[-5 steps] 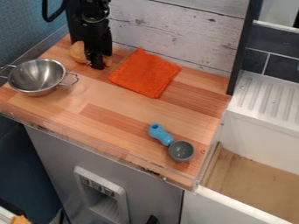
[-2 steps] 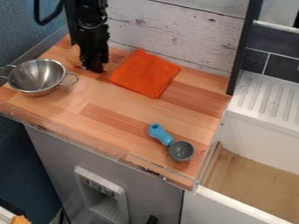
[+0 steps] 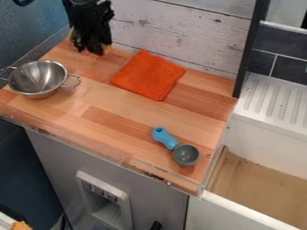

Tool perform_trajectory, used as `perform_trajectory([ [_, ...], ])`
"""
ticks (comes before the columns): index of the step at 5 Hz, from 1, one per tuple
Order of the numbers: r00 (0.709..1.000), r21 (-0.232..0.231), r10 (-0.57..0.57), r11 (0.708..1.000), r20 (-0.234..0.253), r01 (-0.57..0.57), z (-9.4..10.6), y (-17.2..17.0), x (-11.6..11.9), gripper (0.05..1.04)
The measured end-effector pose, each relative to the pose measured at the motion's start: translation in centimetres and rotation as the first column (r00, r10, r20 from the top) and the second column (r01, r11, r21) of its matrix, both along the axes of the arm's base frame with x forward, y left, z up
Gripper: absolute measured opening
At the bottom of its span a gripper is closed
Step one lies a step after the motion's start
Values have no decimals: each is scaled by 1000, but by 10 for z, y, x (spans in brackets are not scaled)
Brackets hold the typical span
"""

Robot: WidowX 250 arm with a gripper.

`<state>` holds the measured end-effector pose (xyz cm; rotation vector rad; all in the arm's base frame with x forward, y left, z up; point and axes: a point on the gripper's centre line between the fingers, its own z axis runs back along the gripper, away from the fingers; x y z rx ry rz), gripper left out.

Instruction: Move the drumstick to the top right corner of the table

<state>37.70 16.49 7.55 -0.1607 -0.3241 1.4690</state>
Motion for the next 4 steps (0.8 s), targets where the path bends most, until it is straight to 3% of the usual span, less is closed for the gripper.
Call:
perform_trajectory([
  [1,992,-13,-121,992,25,122,21,-21,-14,314],
  [2,946,12,-325,946,-1,325,22,-74,-22,314],
  [3,891,-10,-454,891,-16,454,13,-122,-26,314],
  [4,823,1,-568,823,-15,568,12,-165,-23,314],
])
